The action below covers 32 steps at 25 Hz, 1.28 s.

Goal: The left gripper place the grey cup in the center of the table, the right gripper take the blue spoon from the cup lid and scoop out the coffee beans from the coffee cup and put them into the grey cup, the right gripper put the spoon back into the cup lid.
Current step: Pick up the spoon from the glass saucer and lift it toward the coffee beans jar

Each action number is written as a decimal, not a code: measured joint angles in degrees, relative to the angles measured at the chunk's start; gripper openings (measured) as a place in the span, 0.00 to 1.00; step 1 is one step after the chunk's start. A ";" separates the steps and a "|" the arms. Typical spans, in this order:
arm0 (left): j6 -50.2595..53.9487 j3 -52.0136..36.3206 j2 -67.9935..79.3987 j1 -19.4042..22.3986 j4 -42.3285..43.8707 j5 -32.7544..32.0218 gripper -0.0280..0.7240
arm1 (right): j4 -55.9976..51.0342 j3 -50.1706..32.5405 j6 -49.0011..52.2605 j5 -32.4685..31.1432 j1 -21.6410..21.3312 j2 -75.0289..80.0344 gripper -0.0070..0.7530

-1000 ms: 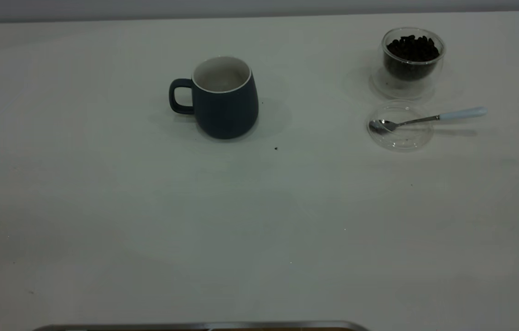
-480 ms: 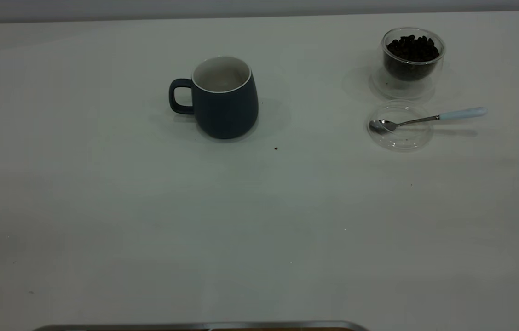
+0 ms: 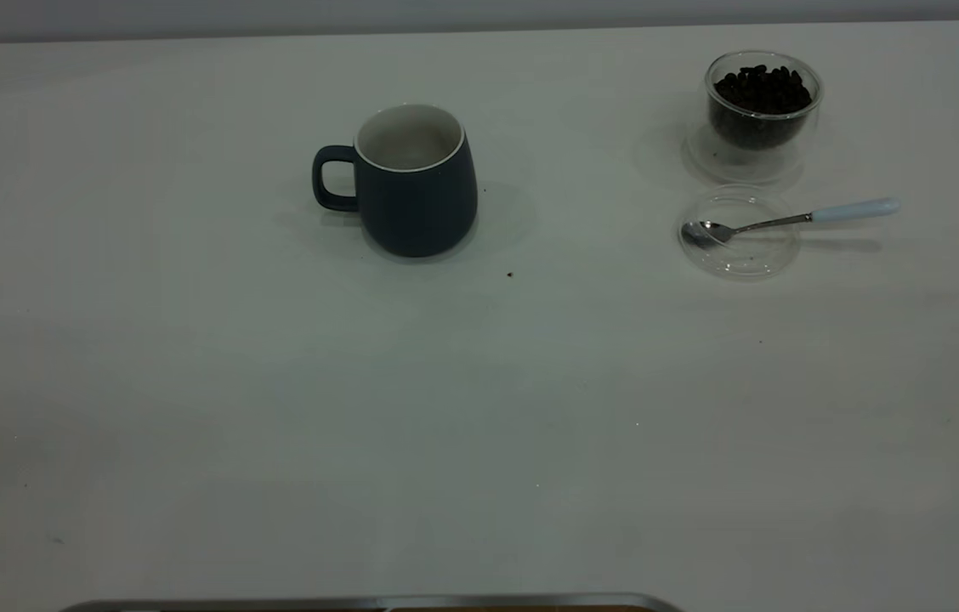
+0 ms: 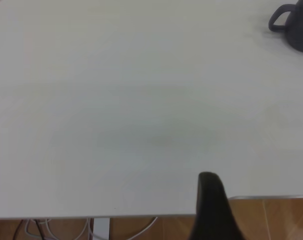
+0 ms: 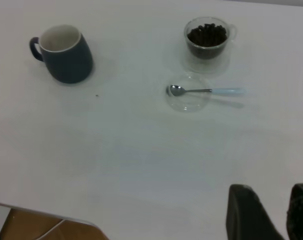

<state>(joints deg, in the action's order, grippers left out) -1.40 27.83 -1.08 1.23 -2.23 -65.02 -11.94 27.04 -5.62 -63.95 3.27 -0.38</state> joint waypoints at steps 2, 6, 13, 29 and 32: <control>0.00 0.00 0.00 0.00 0.00 0.00 0.78 | -0.06 0.00 0.00 0.23 0.00 0.06 0.32; 0.18 0.00 0.00 0.00 0.00 0.00 0.78 | -3.60 0.47 0.05 4.27 0.00 3.76 0.37; 0.18 0.00 0.00 0.00 0.00 -0.02 0.78 | -10.90 0.47 -1.96 15.50 0.00 24.43 0.67; 0.13 0.00 0.00 0.00 0.00 -0.02 0.78 | -18.05 16.13 -26.60 41.12 -0.65 83.13 0.71; 0.13 0.00 0.00 0.00 0.04 -0.02 0.78 | -19.78 20.73 -28.87 41.08 -3.62 92.55 0.71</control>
<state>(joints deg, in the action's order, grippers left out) -1.27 27.83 -1.08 1.23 -2.19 -65.04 -31.72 47.77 -34.49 -22.87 -0.36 92.17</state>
